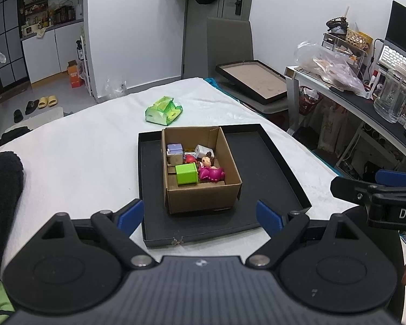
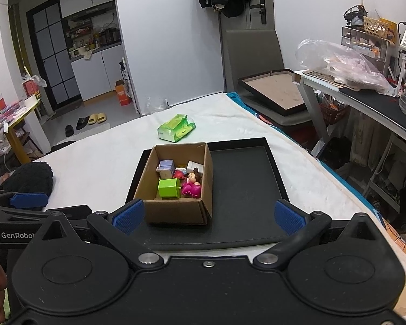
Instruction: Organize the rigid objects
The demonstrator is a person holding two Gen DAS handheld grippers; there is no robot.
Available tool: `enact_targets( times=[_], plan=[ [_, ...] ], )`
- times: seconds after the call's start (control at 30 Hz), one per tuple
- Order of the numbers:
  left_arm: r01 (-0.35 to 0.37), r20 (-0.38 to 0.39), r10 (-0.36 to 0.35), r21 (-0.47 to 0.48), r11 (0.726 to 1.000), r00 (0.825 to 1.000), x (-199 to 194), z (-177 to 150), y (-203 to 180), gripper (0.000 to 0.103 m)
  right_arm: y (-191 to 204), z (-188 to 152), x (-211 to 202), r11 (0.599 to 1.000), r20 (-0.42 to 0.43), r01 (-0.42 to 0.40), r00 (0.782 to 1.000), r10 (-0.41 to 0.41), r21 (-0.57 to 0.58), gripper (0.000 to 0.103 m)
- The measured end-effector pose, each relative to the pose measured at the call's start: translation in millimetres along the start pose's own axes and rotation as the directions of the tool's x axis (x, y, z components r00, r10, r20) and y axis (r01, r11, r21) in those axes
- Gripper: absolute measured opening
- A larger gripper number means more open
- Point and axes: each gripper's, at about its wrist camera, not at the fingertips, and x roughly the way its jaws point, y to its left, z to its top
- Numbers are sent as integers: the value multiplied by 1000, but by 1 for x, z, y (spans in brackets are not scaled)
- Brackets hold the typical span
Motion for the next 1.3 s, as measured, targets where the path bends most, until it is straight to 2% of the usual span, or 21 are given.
enact_targets(
  times=[1.3],
  plan=[
    [6,-11,-6,7,1000,1000,6,-4,-2,89,-6,-10,4,1000,-31,3,1000,-2,28,103]
  ],
)
